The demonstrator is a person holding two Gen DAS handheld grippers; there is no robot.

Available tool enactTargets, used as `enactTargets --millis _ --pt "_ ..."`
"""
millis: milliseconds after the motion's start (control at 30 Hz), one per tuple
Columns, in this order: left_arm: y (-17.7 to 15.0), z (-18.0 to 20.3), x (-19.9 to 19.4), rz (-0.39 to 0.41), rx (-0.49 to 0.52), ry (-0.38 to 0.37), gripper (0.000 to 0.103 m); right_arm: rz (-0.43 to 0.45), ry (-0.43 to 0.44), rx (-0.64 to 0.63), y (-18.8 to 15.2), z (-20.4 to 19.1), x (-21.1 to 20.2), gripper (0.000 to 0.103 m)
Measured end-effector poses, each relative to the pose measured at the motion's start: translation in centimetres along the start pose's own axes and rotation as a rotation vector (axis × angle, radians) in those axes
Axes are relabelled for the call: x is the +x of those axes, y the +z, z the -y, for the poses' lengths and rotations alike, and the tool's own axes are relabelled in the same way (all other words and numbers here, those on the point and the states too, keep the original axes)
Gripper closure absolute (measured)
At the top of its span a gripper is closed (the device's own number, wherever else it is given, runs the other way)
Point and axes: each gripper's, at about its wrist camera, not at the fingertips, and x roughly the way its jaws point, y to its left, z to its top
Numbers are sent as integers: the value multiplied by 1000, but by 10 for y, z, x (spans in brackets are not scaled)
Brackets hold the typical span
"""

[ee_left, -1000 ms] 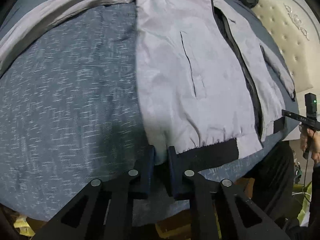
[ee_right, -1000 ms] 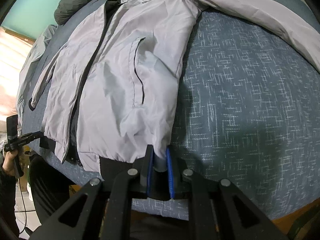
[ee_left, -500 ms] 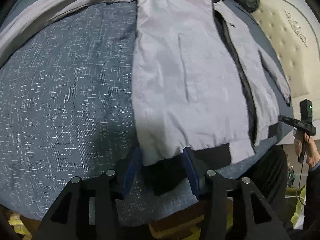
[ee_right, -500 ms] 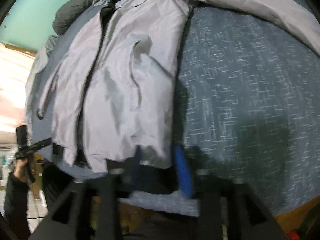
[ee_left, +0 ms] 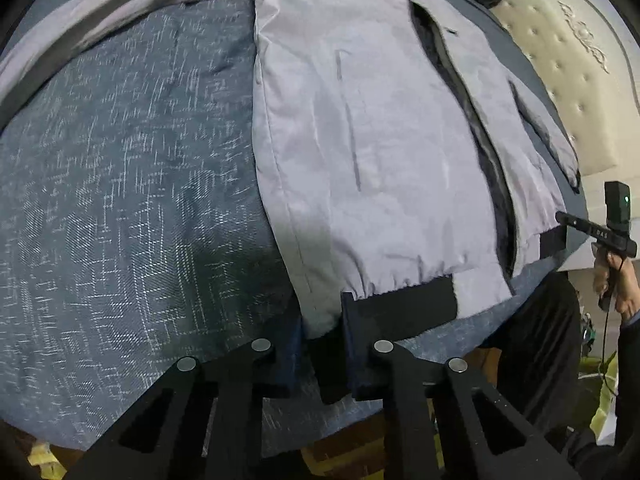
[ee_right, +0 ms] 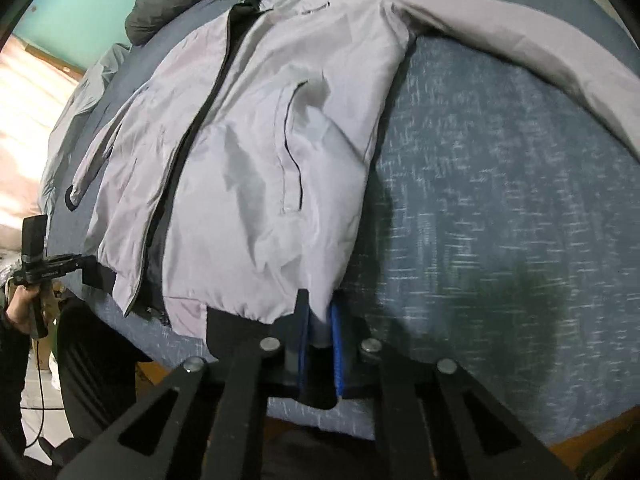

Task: Fold clothes
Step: 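Pull the hem band with both grippers to straighten the jacket body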

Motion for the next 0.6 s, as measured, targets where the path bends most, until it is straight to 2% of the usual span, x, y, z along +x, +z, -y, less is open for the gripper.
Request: enactTargets --millis 167,400,500,600 --pt "-13 16 -13 -17 33 -12 87 -25 -47 -22 -3 0 -8 95" --pt "-37 -8 7 -66 2 0 85 -109 -108 19 -10 16 10 95" --pt "-35 -13 2 -45 -23 -6 79 -85 -109 43 -5 19 3 92" --pt "-29 -11 -16 -8 -2 6 72 -25 -123 62 8 23 -21 88"
